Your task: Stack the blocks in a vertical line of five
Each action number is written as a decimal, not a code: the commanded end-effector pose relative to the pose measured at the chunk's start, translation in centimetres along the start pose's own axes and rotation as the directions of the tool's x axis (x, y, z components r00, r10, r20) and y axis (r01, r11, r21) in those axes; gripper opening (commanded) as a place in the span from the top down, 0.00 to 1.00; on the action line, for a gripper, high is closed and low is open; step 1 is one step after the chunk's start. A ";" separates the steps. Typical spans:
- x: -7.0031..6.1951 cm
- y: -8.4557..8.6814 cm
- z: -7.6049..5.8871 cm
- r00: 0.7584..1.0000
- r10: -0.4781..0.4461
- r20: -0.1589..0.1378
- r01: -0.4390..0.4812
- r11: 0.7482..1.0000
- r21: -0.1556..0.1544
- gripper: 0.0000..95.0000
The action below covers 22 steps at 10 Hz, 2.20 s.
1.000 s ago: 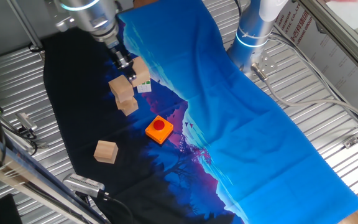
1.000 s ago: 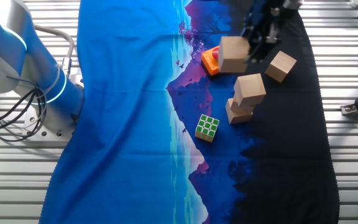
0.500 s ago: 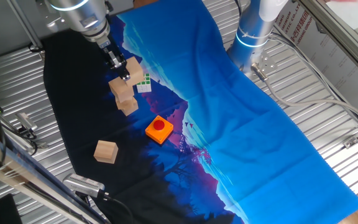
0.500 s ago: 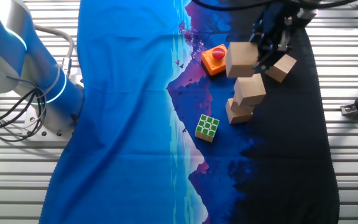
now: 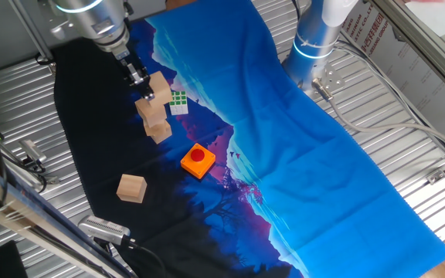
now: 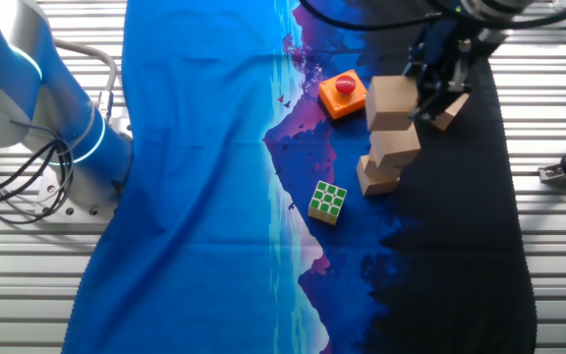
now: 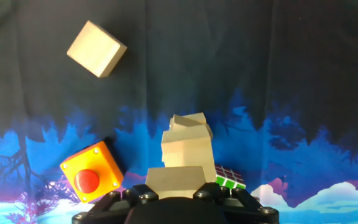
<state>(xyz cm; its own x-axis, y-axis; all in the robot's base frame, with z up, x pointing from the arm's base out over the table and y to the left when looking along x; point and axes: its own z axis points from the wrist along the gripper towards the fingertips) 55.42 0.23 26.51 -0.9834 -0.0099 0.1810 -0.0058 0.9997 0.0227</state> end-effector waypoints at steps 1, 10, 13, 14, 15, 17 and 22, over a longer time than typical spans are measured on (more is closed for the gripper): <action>-0.6 -0.5 0.3 1.000 -0.006 -0.001 0.006 1.000 -0.009 1.00; -2.6 -1.8 1.5 1.000 -0.009 0.002 0.009 1.000 -0.023 1.00; -2.9 -1.5 1.7 1.000 -0.005 0.023 0.005 1.000 -0.029 1.00; -2.8 -1.6 1.8 0.999 -0.013 0.035 0.014 0.999 -0.030 1.00; -2.6 -1.7 2.0 0.998 -0.023 0.051 0.025 0.999 -0.037 0.80; -2.2 -2.0 2.4 0.996 -0.039 0.080 0.043 0.998 -0.050 0.20; -1.9 -2.1 2.7 0.995 -0.054 0.087 0.059 0.996 -0.061 0.00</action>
<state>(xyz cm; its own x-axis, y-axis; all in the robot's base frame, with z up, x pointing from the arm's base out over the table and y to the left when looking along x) 57.00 -1.80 23.57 -0.9934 -0.0631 0.0956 -0.0539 0.9939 0.0963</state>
